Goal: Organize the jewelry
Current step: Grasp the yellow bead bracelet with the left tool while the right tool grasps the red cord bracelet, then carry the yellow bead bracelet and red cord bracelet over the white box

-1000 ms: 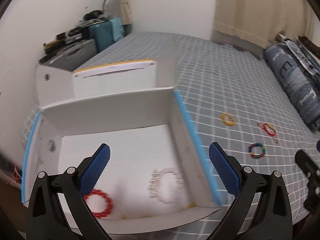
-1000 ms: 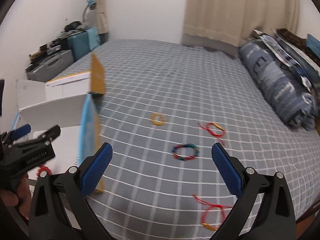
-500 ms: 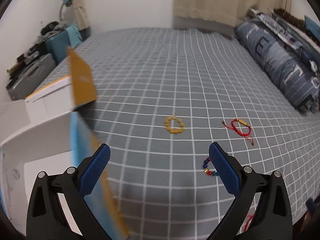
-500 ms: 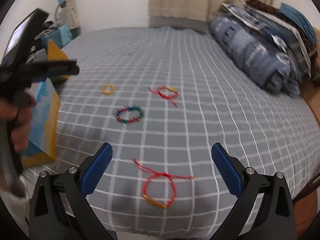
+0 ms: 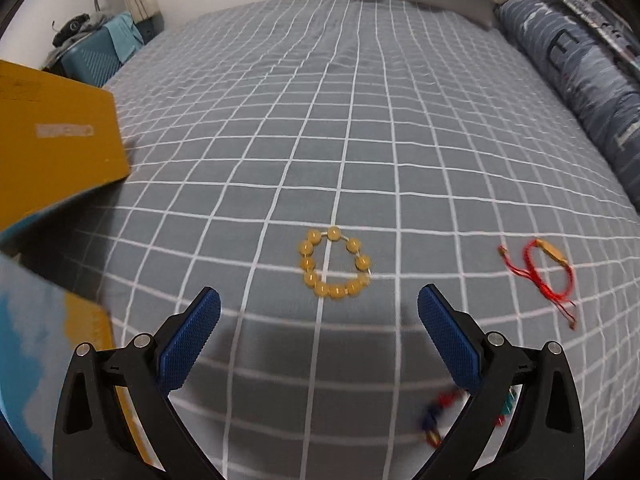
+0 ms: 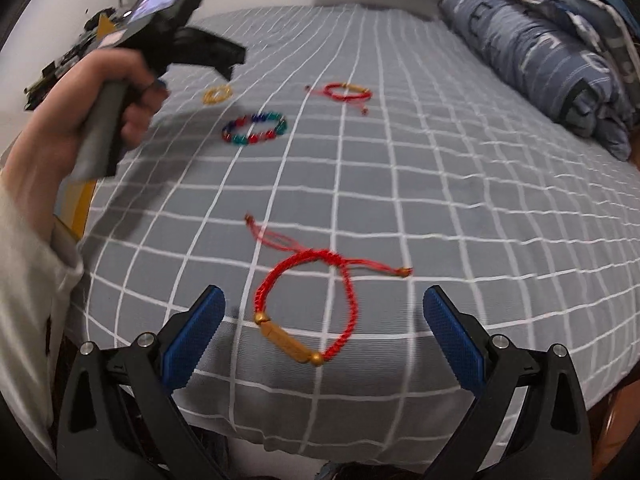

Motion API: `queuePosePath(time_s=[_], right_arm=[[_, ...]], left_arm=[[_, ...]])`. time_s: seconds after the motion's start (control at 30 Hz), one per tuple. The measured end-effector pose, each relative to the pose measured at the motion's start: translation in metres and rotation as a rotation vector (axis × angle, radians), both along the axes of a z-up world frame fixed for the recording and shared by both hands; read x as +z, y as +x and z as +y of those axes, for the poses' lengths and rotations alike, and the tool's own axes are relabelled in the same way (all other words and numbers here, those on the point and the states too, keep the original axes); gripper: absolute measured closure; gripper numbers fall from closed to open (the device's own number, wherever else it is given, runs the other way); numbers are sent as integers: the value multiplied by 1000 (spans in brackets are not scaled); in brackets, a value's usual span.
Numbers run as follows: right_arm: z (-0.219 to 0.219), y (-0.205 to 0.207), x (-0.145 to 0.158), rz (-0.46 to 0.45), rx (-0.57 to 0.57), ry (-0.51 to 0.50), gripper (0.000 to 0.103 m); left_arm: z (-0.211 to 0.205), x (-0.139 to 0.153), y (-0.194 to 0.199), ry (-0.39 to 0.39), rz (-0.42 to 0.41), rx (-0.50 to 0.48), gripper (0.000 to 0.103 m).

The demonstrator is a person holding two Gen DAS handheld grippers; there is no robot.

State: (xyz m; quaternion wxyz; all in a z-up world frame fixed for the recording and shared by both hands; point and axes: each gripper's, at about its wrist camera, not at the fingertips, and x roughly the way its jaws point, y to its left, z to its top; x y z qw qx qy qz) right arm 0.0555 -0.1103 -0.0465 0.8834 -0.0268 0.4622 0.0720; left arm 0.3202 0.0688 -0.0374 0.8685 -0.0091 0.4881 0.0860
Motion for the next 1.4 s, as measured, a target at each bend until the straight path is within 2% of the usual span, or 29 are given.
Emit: queuePosePath(time_s=[0.23, 0.33, 0.5, 0.6, 0.67, 0.7, 0.8, 0.83, 0.87, 0.9, 1.03, 1.4], right_arm=[[5, 9, -16, 1, 28, 5, 9], [6, 10, -16, 6, 36, 9, 15], [1, 9, -14, 18, 22, 28, 34], [2, 9, -12, 20, 19, 26, 45], [4, 8, -12, 22, 24, 24, 53], [5, 8, -12, 24, 28, 26, 56], [9, 8, -12, 27, 35, 25, 69], [10, 8, -11, 25, 33, 20, 77], [9, 9, -11, 25, 34, 20, 84], [10, 9, -10, 24, 34, 21, 86], [10, 9, -8, 17, 30, 21, 91], [10, 7, 0, -3, 31, 38, 91]], left_arm=[[6, -32, 29, 4, 48, 16, 6], [9, -37, 32, 3, 44, 16, 5], [12, -39, 33, -25, 29, 20, 8], [13, -39, 35, -49, 23, 6, 21], [12, -38, 33, -52, 17, -2, 35], [11, -38, 32, -54, 15, -5, 38], [10, -35, 29, -54, 8, -14, 65], [11, -34, 28, -52, 8, -16, 82], [11, -33, 28, -50, 6, -22, 90], [11, -31, 26, -45, -3, -21, 94], [9, -30, 25, -27, -20, -26, 94], [12, -26, 23, -33, -32, -31, 94]])
